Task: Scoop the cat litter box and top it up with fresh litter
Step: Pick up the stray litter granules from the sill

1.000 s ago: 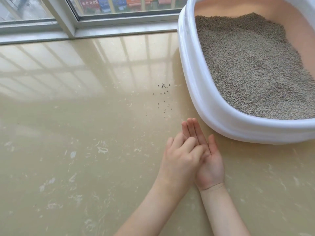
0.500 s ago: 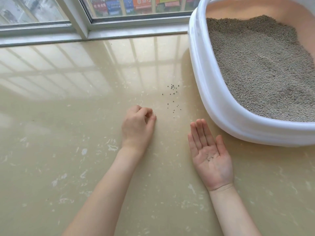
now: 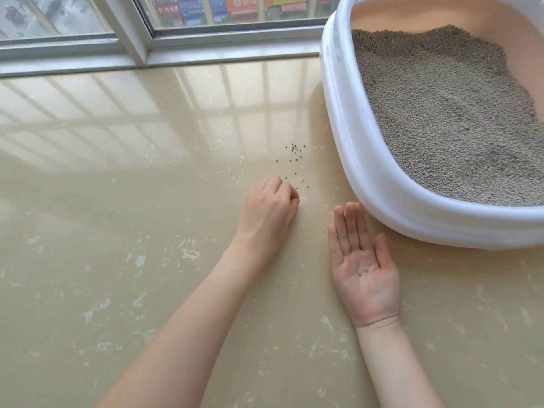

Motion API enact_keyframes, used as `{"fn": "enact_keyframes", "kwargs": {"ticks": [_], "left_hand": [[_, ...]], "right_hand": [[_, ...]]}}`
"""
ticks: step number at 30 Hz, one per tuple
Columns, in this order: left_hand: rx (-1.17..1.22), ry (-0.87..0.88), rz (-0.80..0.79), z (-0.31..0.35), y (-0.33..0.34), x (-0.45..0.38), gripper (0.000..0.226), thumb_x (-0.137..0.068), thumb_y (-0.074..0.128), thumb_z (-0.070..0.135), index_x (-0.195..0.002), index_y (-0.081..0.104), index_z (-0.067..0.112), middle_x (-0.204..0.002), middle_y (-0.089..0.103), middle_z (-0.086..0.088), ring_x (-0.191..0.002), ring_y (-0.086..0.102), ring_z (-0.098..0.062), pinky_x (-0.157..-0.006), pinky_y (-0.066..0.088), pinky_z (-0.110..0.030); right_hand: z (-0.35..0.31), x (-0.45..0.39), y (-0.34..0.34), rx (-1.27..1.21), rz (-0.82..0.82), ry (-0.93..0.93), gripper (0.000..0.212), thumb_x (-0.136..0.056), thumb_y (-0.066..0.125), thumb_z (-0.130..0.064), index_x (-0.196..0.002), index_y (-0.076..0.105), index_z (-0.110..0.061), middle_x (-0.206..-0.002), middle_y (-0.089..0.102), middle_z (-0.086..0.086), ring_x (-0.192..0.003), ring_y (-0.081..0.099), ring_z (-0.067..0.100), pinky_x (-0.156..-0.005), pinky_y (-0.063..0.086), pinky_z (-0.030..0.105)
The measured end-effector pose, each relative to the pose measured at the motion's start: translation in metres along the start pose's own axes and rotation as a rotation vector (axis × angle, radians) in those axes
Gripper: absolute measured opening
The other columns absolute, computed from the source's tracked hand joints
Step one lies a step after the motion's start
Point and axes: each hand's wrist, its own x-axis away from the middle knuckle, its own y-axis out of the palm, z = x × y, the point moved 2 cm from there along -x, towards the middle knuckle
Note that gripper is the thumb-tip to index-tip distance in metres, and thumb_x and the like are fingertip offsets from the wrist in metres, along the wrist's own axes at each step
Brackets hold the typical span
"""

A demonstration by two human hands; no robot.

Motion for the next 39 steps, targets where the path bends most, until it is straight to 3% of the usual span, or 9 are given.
{"fn": "enact_keyframes", "kwargs": {"ticks": [6,11,14,16,19,25,31,39], "left_hand": [[-0.127,-0.012,-0.052,0.005,0.01,-0.009,0.032,-0.082,0.037,0.027,-0.073,0.063,0.011,-0.075,0.059,-0.008,-0.07,0.058,-0.03,-0.061,0.048,-0.035],[-0.075,-0.127,-0.048,0.001,0.008,-0.01,0.018,-0.087,0.051,0.018,-0.082,0.064,0.007,-0.082,0.06,-0.013,-0.078,0.057,-0.033,-0.068,0.046,-0.039],[-0.121,-0.159,-0.083,0.001,0.011,-0.007,0.024,-0.083,0.043,0.021,-0.075,0.062,0.009,-0.074,0.059,-0.011,-0.068,0.059,-0.03,-0.06,0.048,-0.034],[-0.174,-0.164,-0.071,0.002,0.013,-0.01,0.015,-0.082,0.051,0.017,-0.074,0.062,0.008,-0.074,0.058,-0.012,-0.068,0.059,-0.031,-0.06,0.047,-0.033],[-0.112,-0.089,-0.023,0.012,0.014,-0.006,0.011,-0.087,0.055,0.015,-0.082,0.061,0.008,-0.082,0.058,-0.013,-0.077,0.057,-0.032,-0.069,0.038,-0.035],[-0.125,0.152,0.049,0.033,0.022,0.02,0.025,-0.085,0.041,0.029,-0.074,0.059,0.015,-0.074,0.055,-0.004,-0.069,0.055,-0.025,-0.063,0.024,-0.03],[-0.297,0.326,0.098,0.033,0.028,0.023,0.015,-0.083,0.047,0.01,-0.071,0.057,0.013,-0.073,0.053,-0.005,-0.068,0.052,-0.025,-0.06,0.036,-0.033],[-0.366,0.175,0.097,0.039,0.027,0.023,0.017,-0.081,0.039,0.008,-0.071,0.052,0.014,-0.069,0.049,-0.006,-0.065,0.051,-0.025,-0.064,0.029,-0.034]], "right_hand": [[-0.001,0.001,-0.001,-0.034,-0.013,-0.024,0.059,-0.1,0.021,-0.032,-0.139,0.042,0.006,-0.146,0.042,0.021,-0.142,0.029,0.032,-0.12,0.016,0.043],[-0.001,0.001,-0.001,-0.05,-0.012,-0.016,0.059,-0.1,0.02,-0.033,-0.139,0.042,0.006,-0.146,0.042,0.021,-0.142,0.029,0.032,-0.12,0.016,0.043],[-0.001,0.001,0.0,-0.049,-0.008,-0.003,0.06,-0.1,0.021,-0.033,-0.139,0.042,0.006,-0.146,0.042,0.021,-0.142,0.029,0.032,-0.12,0.015,0.042],[-0.001,0.001,0.0,-0.044,0.0,-0.003,0.059,-0.1,0.021,-0.034,-0.139,0.043,0.005,-0.146,0.042,0.02,-0.143,0.028,0.031,-0.12,0.014,0.042],[-0.001,0.0,0.0,-0.046,0.006,-0.014,0.06,-0.101,0.02,-0.034,-0.139,0.043,0.005,-0.147,0.042,0.02,-0.143,0.025,0.031,-0.12,0.014,0.042],[-0.001,0.001,0.001,-0.06,0.018,-0.015,0.058,-0.1,0.022,-0.032,-0.139,0.043,0.006,-0.147,0.041,0.02,-0.144,0.025,0.032,-0.12,0.011,0.043],[0.0,0.0,0.002,-0.057,0.026,-0.013,0.059,-0.101,0.021,-0.033,-0.138,0.043,0.007,-0.147,0.041,0.021,-0.143,0.025,0.032,-0.119,0.015,0.044],[-0.001,-0.001,0.003,-0.032,0.055,0.003,0.058,-0.1,0.022,-0.032,-0.139,0.043,0.006,-0.147,0.041,0.02,-0.144,0.025,0.032,-0.12,0.015,0.044]]}}
